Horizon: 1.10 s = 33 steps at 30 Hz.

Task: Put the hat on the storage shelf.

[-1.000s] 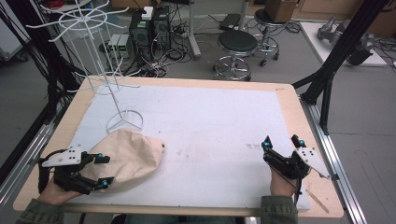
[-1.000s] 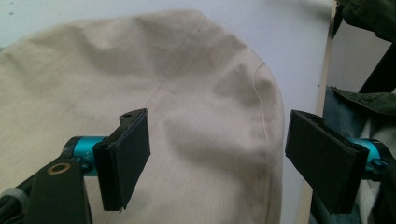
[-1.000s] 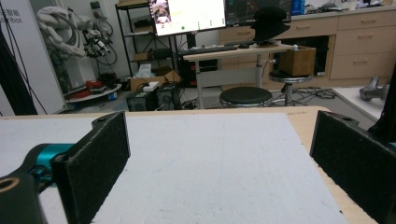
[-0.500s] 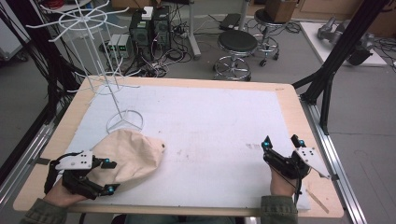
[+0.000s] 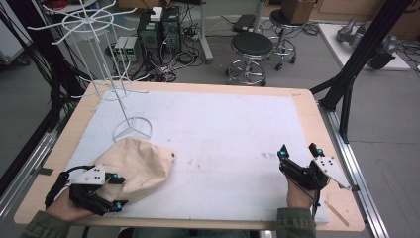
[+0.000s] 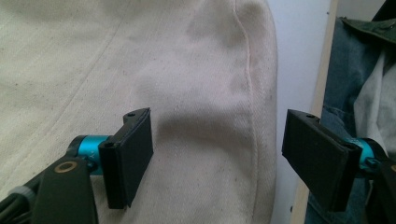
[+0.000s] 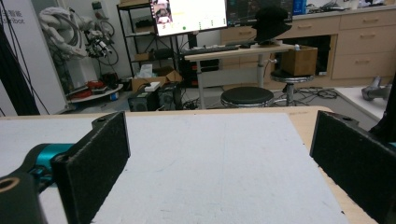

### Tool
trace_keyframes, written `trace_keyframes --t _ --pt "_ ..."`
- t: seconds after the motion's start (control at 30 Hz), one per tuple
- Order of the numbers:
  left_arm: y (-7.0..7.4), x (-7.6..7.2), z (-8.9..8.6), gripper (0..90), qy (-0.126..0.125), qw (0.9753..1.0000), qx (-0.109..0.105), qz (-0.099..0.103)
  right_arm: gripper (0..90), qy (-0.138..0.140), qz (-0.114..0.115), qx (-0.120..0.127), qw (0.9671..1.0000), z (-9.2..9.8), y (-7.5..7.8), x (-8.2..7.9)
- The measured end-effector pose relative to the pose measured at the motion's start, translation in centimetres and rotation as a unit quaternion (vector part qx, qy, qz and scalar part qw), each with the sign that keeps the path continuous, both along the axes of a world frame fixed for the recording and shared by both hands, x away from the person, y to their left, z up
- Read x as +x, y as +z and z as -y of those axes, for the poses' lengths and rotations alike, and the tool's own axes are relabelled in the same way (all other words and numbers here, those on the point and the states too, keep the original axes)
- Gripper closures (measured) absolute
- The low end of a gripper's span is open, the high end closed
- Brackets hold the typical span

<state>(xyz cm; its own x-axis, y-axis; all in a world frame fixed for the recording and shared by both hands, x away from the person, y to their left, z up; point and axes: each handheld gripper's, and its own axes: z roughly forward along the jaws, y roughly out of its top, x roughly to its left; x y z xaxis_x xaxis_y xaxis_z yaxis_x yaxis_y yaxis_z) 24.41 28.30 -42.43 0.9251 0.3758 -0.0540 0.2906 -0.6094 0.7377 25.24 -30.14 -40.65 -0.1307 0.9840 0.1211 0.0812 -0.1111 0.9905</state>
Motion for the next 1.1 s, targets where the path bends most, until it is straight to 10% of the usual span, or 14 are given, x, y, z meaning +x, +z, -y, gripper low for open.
trace_keyframes --t 0.43,1.1 --pt "-0.90 0.37 0.66 29.5 -0.011 0.9972 0.074 -0.009 3.9 0.000 0.001 0.002 1.0000 0.00 0.01 -0.04" --pt "-0.98 0.55 0.02 47.9 -0.007 0.9980 0.063 0.009 3.9 -0.003 0.005 -0.002 1.0000 0.06 0.04 -0.23"
